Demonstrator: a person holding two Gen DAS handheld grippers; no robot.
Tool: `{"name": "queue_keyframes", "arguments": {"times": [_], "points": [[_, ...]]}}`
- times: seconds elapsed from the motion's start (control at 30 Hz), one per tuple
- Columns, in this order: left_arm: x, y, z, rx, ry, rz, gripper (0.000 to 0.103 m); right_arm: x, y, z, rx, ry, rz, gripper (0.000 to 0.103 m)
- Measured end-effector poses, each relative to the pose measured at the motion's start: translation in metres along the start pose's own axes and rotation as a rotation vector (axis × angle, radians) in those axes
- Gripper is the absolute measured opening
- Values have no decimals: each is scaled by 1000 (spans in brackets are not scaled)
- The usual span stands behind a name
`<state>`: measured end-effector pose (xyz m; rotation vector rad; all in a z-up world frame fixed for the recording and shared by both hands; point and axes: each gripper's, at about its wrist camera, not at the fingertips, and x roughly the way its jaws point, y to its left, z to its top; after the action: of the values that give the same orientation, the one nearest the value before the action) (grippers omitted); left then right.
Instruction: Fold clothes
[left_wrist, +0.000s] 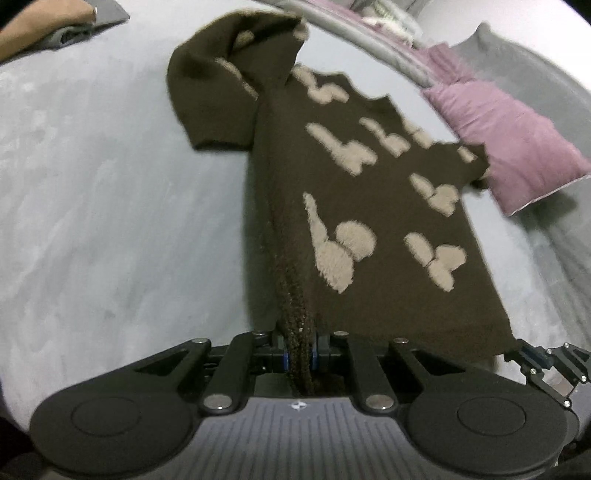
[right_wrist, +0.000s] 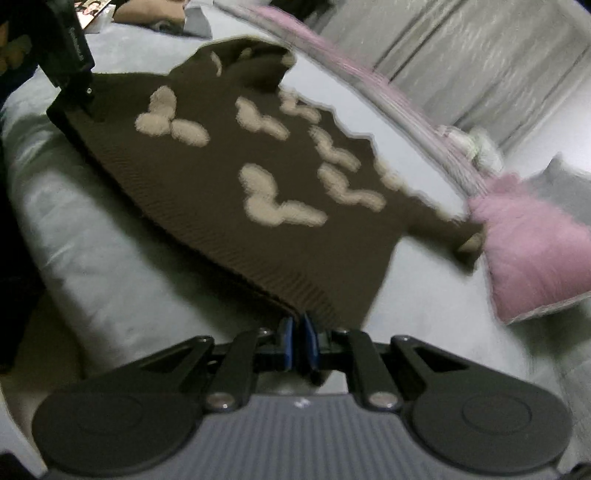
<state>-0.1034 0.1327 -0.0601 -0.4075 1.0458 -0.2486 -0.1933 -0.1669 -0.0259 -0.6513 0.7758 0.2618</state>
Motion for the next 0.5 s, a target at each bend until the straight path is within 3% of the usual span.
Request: {"name": "queue_keyframes", "arguments": {"times": [0.1,0.17,0.23,0.27,0.5], "points": [[5,1,0,9,25,8,14,4,-12,-6,128,42,82,11],[2,2,-1,20,27,3,15,-1,-28,-14,253,32,170,19],[-2,6,-2,14,24,-6,19,-8,-44,-26,377,7,242,45],[-4,10,-3,6,24,-12,20,-12,-52,-32,439,-10,273,49],[-11,42,-3,-145,23,-115,24,-4,-110,-79,882,-37,434,49]]}}
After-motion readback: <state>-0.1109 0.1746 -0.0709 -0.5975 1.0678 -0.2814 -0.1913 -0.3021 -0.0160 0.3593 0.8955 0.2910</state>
